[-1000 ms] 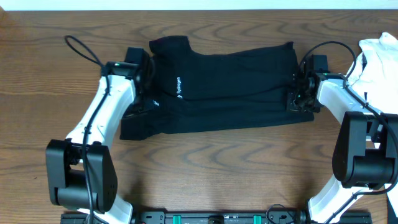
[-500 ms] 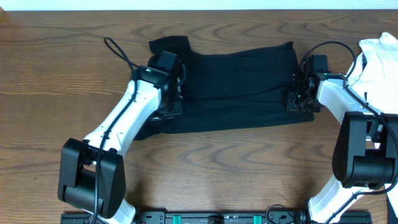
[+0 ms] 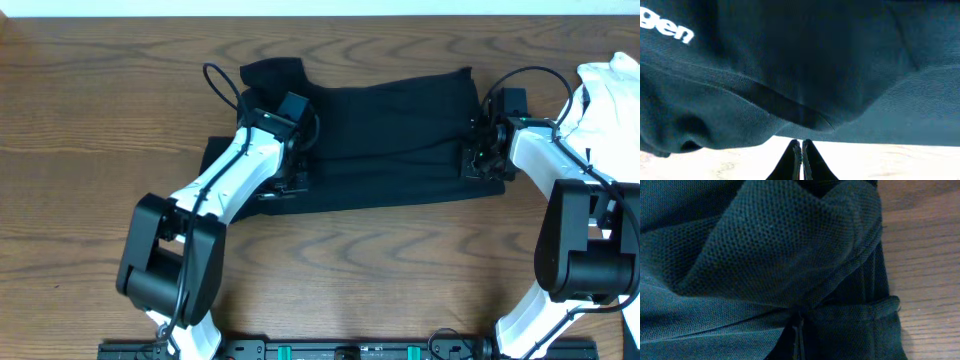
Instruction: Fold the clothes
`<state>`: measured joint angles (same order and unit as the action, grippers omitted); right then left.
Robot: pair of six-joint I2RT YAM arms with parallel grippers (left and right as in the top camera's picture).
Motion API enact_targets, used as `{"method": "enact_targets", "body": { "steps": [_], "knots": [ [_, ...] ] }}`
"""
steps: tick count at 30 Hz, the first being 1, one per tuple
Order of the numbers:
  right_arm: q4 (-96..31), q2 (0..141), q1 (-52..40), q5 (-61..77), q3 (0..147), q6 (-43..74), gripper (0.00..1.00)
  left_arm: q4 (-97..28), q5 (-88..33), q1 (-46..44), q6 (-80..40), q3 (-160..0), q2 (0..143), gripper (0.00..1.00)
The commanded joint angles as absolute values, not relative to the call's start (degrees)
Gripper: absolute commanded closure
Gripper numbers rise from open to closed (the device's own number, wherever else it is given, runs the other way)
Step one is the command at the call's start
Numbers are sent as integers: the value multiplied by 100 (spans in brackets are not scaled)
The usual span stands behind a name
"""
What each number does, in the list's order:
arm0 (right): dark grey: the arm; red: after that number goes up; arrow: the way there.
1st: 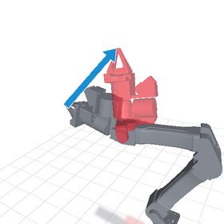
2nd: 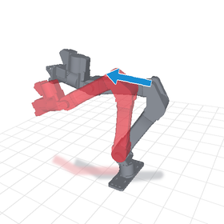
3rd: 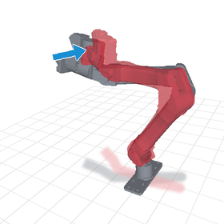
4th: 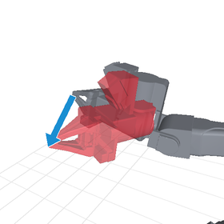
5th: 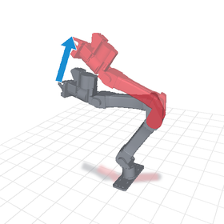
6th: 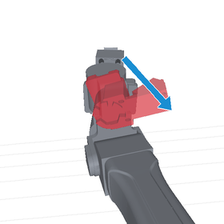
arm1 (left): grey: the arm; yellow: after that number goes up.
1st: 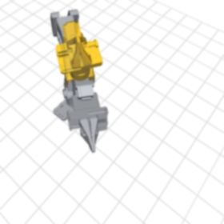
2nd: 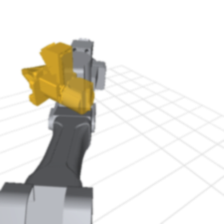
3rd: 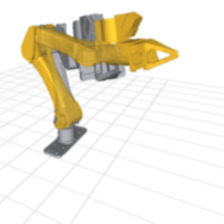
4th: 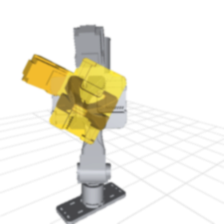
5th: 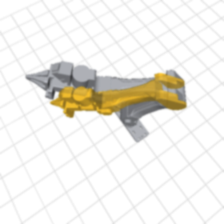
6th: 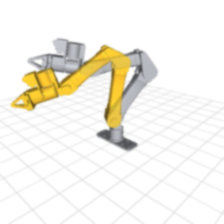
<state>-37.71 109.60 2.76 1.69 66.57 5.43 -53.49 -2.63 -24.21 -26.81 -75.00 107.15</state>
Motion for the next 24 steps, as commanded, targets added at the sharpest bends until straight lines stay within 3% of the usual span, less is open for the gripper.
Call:
{"method": "enact_targets", "body": {
  "steps": [1, 8, 24],
  "knots": [
    [-3813, 11168, 412, -165, 6475, 569, 99, -5345, -237, -2425, -2711, -7424, 10825, 94],
    [-3815, 11168, 412, -165, 6475, 569, 99, -5194, -189, -2425, -2709, -7279, 10945, 94],
    [-3815, 11168, 412, -167, 6475, 569, 99, -3500, 272, -2418, -2357, -7242, 10975, 94]
  ]
}}
